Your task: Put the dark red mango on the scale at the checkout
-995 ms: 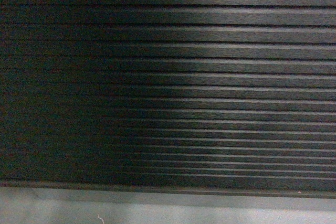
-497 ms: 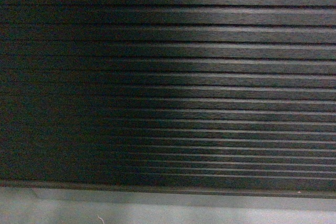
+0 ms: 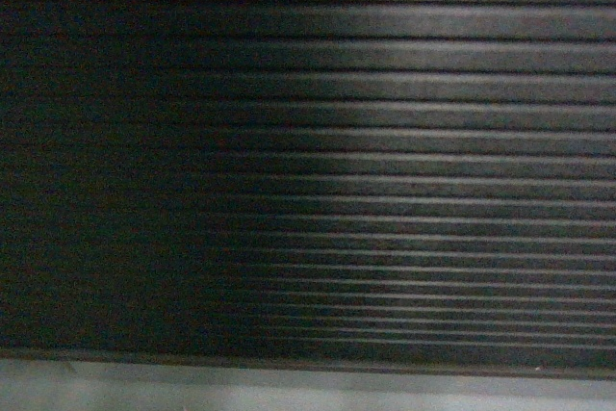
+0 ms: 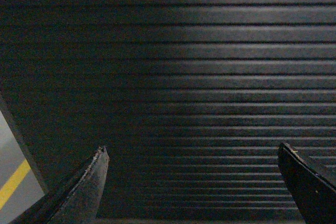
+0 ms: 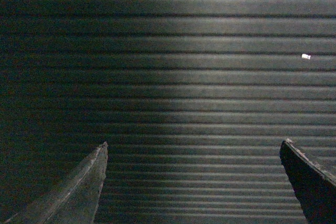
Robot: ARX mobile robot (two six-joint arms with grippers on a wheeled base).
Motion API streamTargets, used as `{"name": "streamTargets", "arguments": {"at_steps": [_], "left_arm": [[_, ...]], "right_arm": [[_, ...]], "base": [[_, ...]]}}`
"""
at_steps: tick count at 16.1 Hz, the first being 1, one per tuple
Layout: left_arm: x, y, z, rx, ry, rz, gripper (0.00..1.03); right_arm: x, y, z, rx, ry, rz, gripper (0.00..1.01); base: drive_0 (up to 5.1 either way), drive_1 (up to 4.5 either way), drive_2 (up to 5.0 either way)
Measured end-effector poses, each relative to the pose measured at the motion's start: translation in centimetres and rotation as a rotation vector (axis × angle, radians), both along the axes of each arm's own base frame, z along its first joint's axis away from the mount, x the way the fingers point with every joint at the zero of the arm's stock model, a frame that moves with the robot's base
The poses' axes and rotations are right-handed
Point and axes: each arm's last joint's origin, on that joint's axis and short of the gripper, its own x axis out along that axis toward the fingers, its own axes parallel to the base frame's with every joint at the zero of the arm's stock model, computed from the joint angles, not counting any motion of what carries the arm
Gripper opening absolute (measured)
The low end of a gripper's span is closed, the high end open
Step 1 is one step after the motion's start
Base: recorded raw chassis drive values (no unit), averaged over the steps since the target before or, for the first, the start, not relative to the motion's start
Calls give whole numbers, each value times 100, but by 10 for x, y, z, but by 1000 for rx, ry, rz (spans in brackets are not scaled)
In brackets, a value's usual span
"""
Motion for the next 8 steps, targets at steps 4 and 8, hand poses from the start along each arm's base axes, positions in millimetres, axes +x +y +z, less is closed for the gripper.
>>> {"name": "streamTargets", "arguments": {"at_steps": [4,8], "left_arm": [[0,0,0,1,0,-2,98],[0,0,0,0,0,-2,98]], "right_arm": [[0,0,0,0,-1,-1,98],[0,0,0,1,-3,-3,98]], "base": [[0,0,0],[0,0,0]]}}
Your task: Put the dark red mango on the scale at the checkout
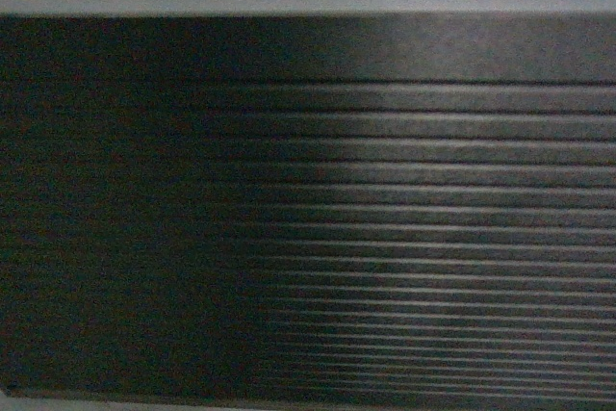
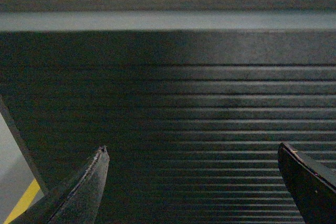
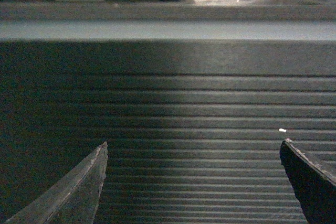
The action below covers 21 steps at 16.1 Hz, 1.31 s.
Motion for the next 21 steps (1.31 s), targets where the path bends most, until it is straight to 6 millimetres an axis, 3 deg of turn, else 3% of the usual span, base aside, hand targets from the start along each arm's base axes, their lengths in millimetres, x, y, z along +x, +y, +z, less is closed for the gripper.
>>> {"name": "streamTargets", "arguments": {"at_steps": [21], "left_arm": [[0,0,0,3,0,0,98]], "right_arm": [[0,0,0,-1,0,1,98]], "base": [[0,0,0]]}}
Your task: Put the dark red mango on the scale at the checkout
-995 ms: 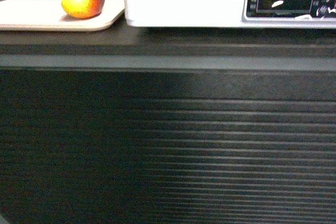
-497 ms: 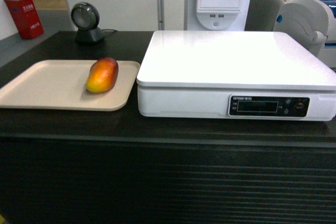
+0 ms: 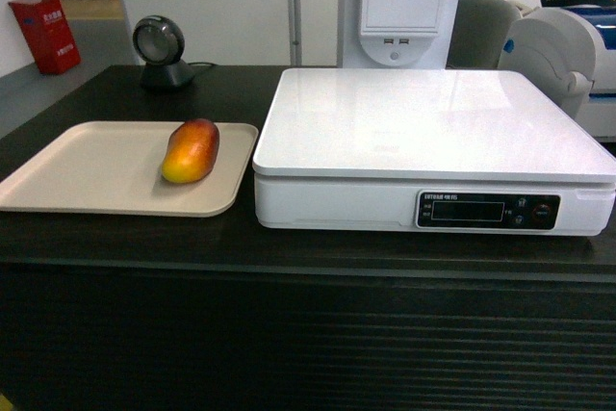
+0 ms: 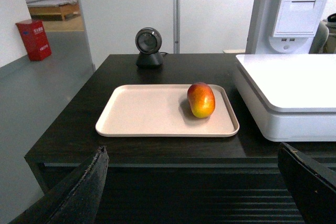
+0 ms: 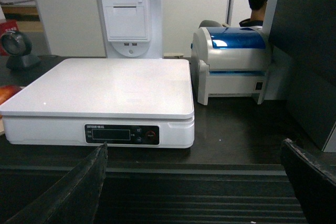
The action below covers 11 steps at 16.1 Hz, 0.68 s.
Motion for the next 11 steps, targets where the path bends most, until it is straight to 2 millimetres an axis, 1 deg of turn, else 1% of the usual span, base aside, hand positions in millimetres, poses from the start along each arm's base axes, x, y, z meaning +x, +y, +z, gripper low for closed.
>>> {"name": "streamTargets", "arguments": {"at_steps": [11], "left_arm": [[0,0,0,0,0,0,98]], "right_arm": [[0,0,0,0,0,0,98]], "base": [[0,0,0]]}}
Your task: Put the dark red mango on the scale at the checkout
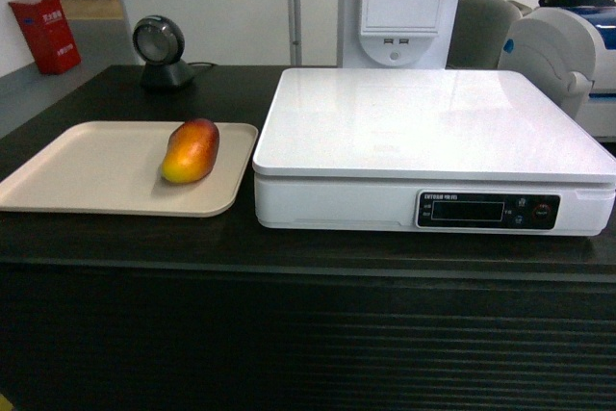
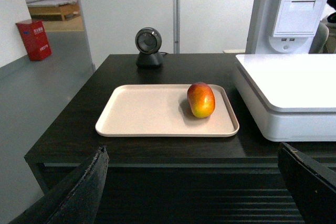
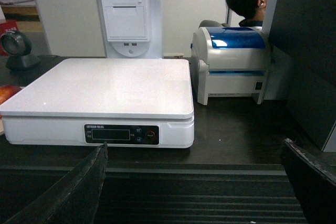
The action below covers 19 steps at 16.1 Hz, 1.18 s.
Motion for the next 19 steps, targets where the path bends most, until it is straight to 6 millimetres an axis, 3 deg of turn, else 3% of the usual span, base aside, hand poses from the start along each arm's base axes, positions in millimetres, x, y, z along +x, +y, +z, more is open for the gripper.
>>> {"name": "streamTargets", "arguments": {"at_steps": [5,6,7,9,12,15,17,19], "left_arm": [[0,0,0,0,0,0,98],[0,-1,-2,-9,78,62,98],[5,-6,1,-8,154,139,98],[18,-16,16,13,138,240,98],[40,-28,27,10,113,182,98],[87,-18,39,31,85,114,98],[141,-10,45,70,97,34,98],[201,-10,30,110,202,-31,98]], "right_arm": [[0,0,0,0,0,0,98],[0,0,0,0,0,0,98],[0,0,0,0,0,0,98],[0,0,0,0,0,0,98],[0,0,0,0,0,0,98],[0,0,0,0,0,0,98],[0,0,0,0,0,0,98],[0,0,0,0,0,0,98]], "base": [[0,0,0],[0,0,0],[0,0,0],[0,0,0],[0,0,0],[0,0,0],[0,0,0],[0,0,0]]}}
